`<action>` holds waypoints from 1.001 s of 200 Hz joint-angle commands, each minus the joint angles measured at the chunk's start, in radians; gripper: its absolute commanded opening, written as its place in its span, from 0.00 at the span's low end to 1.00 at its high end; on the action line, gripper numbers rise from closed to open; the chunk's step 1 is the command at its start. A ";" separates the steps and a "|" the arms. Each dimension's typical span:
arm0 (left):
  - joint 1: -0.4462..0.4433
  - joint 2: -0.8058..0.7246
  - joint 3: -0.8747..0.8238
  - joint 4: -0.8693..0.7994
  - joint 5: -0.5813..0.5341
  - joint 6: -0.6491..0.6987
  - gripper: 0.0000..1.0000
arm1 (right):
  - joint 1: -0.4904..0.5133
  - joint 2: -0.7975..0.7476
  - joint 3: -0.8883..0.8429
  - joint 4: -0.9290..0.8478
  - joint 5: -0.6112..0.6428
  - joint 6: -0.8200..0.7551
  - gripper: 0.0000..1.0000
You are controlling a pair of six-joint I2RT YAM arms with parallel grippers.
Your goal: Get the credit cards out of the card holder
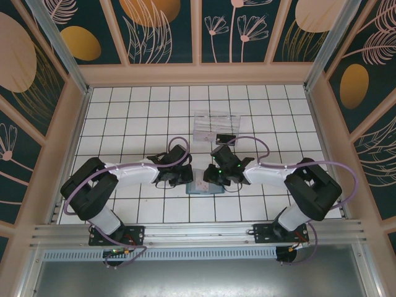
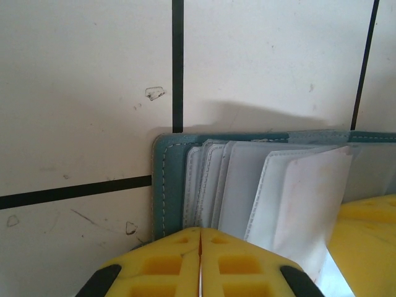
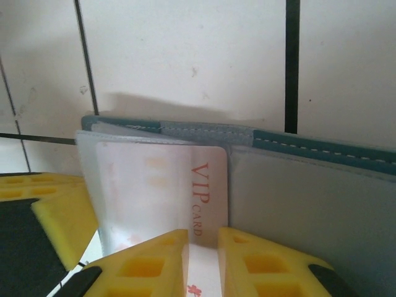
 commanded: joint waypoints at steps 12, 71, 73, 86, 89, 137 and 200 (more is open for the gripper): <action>0.005 0.042 0.000 -0.045 -0.010 0.020 0.09 | -0.019 -0.098 -0.052 0.083 -0.027 0.034 0.24; 0.006 0.045 0.004 -0.046 -0.009 0.021 0.08 | -0.056 -0.063 -0.079 0.043 -0.052 0.028 0.25; 0.006 0.045 0.006 -0.047 -0.009 0.023 0.08 | -0.056 -0.060 -0.079 0.046 -0.055 0.028 0.25; 0.006 0.045 0.005 -0.050 -0.009 0.023 0.08 | -0.056 -0.046 -0.079 0.051 -0.064 0.027 0.24; 0.005 0.044 0.006 -0.050 -0.009 0.022 0.08 | -0.056 -0.043 -0.079 0.053 -0.063 0.026 0.24; 0.005 0.045 0.009 -0.050 -0.008 0.021 0.08 | -0.055 -0.028 -0.065 0.058 -0.081 0.011 0.25; 0.006 0.053 0.012 -0.048 -0.001 0.024 0.08 | -0.056 0.003 -0.068 0.115 -0.142 0.013 0.26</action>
